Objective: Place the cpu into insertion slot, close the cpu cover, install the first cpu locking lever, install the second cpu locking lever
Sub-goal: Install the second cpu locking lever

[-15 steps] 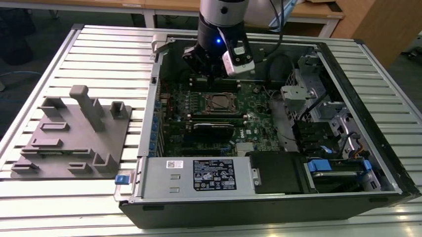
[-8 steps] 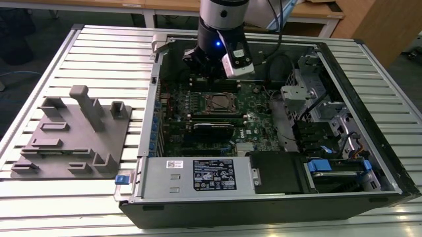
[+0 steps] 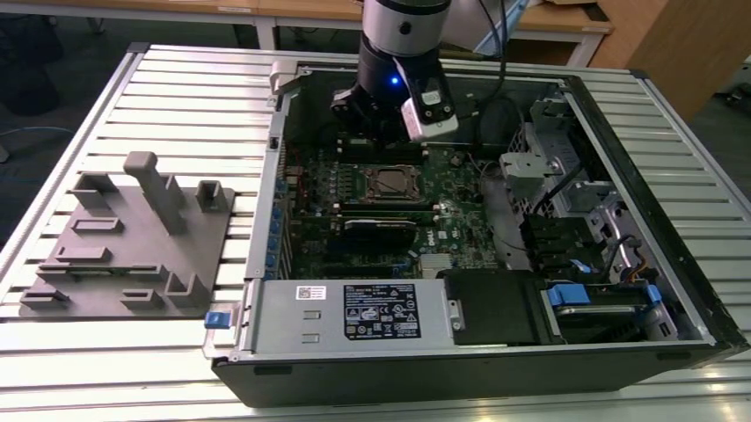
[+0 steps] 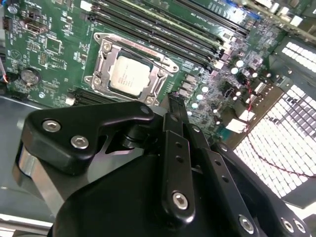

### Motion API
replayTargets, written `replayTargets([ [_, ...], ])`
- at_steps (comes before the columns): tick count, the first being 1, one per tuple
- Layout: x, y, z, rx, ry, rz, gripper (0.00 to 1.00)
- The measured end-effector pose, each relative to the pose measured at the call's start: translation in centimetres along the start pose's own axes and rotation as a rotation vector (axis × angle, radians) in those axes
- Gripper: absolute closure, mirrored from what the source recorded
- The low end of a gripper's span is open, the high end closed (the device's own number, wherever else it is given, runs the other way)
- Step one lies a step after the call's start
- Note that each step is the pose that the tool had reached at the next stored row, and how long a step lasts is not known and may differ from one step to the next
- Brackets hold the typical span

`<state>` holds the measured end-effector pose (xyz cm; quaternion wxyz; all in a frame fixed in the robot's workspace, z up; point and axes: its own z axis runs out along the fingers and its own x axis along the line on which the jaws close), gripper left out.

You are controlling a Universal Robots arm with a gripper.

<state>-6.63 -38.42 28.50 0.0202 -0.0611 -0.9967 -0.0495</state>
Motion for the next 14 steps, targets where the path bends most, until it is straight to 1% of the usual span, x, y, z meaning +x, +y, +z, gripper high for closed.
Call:
replayTargets([
  [7,-0.60,0.06,0.12,0.0002,0.0001,0.000,0.89],
  [14,-0.66,0.07,0.14,0.0001,0.0000,0.000,0.89],
])
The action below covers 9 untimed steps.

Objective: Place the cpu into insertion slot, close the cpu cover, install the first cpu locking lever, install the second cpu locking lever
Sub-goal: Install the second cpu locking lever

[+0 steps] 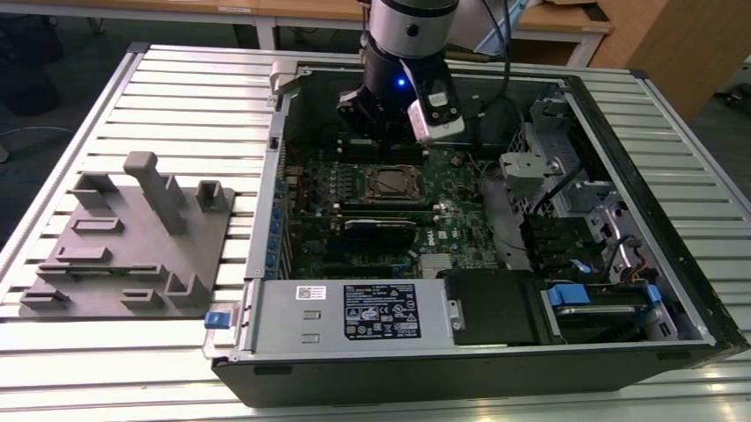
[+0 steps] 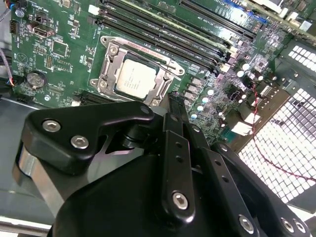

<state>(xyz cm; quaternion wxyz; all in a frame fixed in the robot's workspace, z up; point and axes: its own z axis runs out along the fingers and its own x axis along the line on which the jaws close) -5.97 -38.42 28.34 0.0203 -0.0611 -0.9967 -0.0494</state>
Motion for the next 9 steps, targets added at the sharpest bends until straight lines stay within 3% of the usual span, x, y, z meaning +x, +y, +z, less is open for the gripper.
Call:
replayTargets([
  [3,-0.01,0.00,0.01,0.0001,-0.0009,0.000,0.89],
  [7,0.00,-0.01,0.12,-0.0025,-0.0219,-0.002,0.89],
  [9,-0.01,-0.01,0.12,-0.0026,-0.0227,-0.002,0.89],
])
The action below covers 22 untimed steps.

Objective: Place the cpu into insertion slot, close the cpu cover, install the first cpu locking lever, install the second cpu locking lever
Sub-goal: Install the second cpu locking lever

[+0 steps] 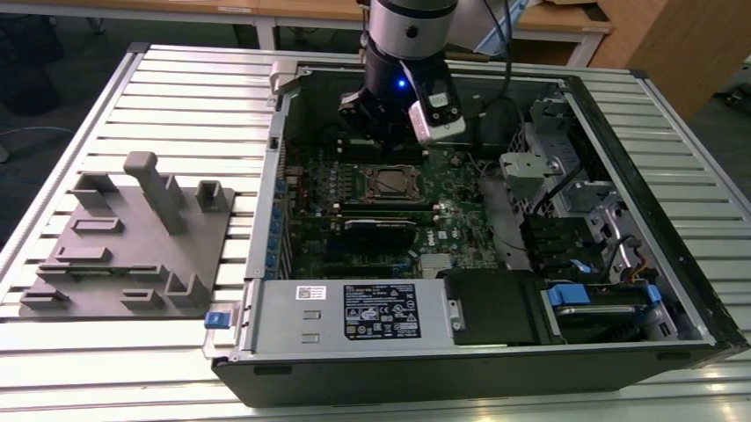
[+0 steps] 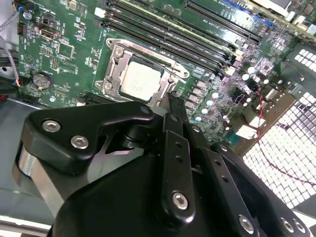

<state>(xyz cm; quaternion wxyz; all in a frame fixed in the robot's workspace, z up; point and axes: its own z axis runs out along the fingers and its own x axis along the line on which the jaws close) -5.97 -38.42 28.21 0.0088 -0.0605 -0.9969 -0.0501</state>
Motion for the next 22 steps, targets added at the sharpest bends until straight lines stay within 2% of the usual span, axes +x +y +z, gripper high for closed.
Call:
replayTargets([
  [3,0.00,0.00,0.02,0.0010,-0.0003,0.000,0.89],
  [6,0.00,-0.02,0.23,0.0189,-0.0018,-0.005,0.89],
  [7,0.00,-0.03,0.28,0.0228,-0.0022,-0.006,0.89],
  [15,-0.02,-0.10,0.98,0.0237,-0.0016,-0.013,0.89],
  [19,-0.03,-0.15,1.50,0.0306,-0.0018,-0.019,0.89],
  [22,-0.03,-0.16,1.60,0.0320,-0.0015,-0.025,0.89],
])
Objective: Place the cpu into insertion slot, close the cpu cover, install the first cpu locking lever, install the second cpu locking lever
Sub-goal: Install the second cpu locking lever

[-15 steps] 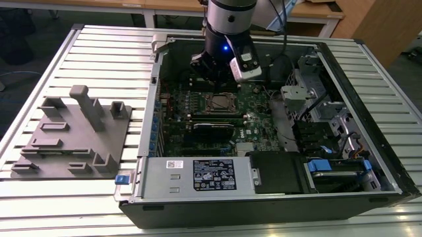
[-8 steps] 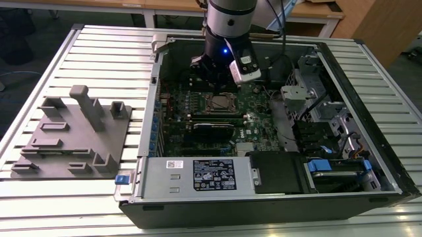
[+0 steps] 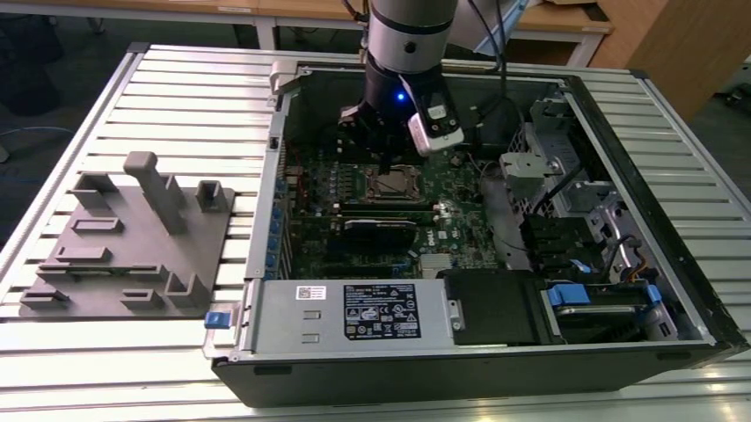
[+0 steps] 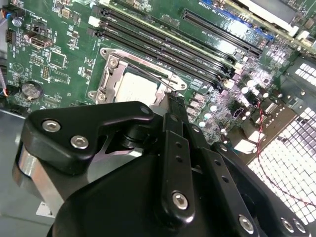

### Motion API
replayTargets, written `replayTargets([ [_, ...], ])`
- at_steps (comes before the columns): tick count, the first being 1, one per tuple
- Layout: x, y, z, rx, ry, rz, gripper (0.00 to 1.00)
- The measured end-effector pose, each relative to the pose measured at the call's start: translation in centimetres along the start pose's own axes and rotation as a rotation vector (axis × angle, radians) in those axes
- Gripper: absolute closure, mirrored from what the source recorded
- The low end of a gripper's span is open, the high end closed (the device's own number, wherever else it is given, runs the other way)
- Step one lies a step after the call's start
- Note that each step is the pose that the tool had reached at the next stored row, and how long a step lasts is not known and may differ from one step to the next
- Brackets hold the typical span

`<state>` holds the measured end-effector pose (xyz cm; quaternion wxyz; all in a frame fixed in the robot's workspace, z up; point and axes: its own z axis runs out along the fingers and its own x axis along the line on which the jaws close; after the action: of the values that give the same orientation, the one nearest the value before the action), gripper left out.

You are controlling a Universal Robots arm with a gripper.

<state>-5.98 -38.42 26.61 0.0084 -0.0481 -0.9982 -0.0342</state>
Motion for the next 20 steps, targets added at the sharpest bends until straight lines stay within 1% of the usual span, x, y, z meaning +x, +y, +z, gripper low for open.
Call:
replayTargets([
  [5,-0.04,-0.03,0.44,0.0006,0.0010,-0.017,0.89],
  [8,-0.05,-0.03,0.50,0.0018,0.0012,-0.019,0.89],
  [11,-0.05,-0.05,0.80,0.0019,0.0014,-0.025,0.89],
  [14,-0.05,-0.05,0.82,0.0037,0.0015,-0.026,0.89],
  [18,-0.06,-0.07,1.02,0.0049,0.0015,-0.029,0.89],
  [20,-0.06,-0.07,1.06,0.0068,0.0015,-0.029,0.89],
])
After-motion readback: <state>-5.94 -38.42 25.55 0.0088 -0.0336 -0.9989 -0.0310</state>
